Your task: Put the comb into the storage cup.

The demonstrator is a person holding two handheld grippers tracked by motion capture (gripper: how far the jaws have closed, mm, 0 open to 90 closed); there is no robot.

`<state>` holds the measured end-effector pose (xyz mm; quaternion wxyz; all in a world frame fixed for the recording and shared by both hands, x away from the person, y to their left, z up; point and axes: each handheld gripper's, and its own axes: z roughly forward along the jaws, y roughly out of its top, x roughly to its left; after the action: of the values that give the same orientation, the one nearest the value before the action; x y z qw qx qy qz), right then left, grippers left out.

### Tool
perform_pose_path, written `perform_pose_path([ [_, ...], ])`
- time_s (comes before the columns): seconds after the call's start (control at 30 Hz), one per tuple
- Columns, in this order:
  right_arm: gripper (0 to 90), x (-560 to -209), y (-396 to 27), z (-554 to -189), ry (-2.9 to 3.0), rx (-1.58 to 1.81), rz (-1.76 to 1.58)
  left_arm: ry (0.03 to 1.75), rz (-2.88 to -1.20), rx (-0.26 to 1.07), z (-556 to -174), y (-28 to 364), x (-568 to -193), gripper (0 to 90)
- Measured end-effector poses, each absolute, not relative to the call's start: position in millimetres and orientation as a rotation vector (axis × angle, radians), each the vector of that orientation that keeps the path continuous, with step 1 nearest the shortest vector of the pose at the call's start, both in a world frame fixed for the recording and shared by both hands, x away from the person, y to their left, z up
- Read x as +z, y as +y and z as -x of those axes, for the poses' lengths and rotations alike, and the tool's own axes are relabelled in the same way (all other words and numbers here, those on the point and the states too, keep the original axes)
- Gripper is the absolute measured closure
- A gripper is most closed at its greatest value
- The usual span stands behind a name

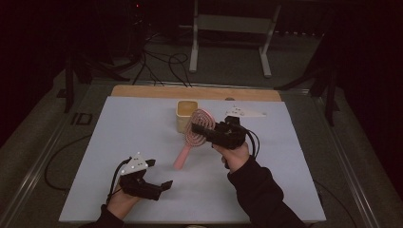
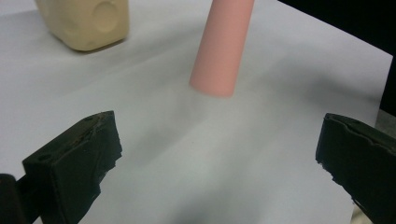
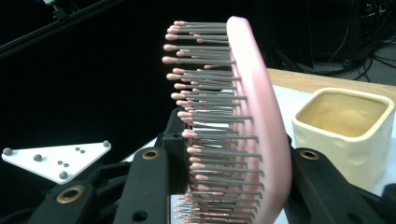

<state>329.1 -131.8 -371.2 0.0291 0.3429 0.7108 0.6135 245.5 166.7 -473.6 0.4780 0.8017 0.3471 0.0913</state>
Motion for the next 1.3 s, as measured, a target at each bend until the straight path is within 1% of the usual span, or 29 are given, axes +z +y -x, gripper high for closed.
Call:
perform_pose_path([
  [0.3,63.8,-361.4,-133.8,-333.0,2.168,1.886,-1.026,0.901,-1.949,0.272,-236.7,185.6,-478.1,0.2],
  [0.4,63.8,-358.4,-135.4,-334.6,2.159,1.887,-1.025,0.914,-1.950,0.267,-233.5,191.2,-479.5,0.2],
  [0.63,63.8,-350.8,-138.0,-339.5,2.140,1.882,-1.014,0.911,-1.952,0.289,-224.7,200.5,-482.8,0.2],
  [0.73,63.8,-347.2,-139.2,-340.8,2.127,1.881,-1.009,0.911,-1.938,0.322,-220.3,205.7,-483.9,0.2],
  [0.9,63.8,-339.6,-141.0,-344.7,2.104,1.878,-1.001,0.934,-1.908,0.324,-216.4,214.2,-487.4,0.2],
  [1.3,63.9,-319.8,-139.3,-355.4,2.066,1.869,-0.972,0.935,-1.916,0.345,-212.7,216.4,-492.4,0.2],
])
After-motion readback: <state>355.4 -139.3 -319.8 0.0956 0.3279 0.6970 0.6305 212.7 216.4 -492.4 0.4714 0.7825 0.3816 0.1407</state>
